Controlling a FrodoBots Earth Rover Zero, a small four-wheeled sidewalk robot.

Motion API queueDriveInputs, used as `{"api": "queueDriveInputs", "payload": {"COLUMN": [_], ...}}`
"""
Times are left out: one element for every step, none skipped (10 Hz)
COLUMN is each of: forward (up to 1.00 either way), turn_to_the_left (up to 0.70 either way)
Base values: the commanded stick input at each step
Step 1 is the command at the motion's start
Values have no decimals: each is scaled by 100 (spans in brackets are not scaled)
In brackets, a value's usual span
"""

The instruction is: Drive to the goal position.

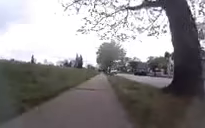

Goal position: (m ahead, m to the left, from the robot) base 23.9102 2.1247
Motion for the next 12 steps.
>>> {"api": "queueDriveInputs", "payload": {"forward": [100,100,100,100,100,100,100,100,100,100,100,100], "turn_to_the_left": [0,0,0,0,0,0,0,0,0,0,0,0]}}
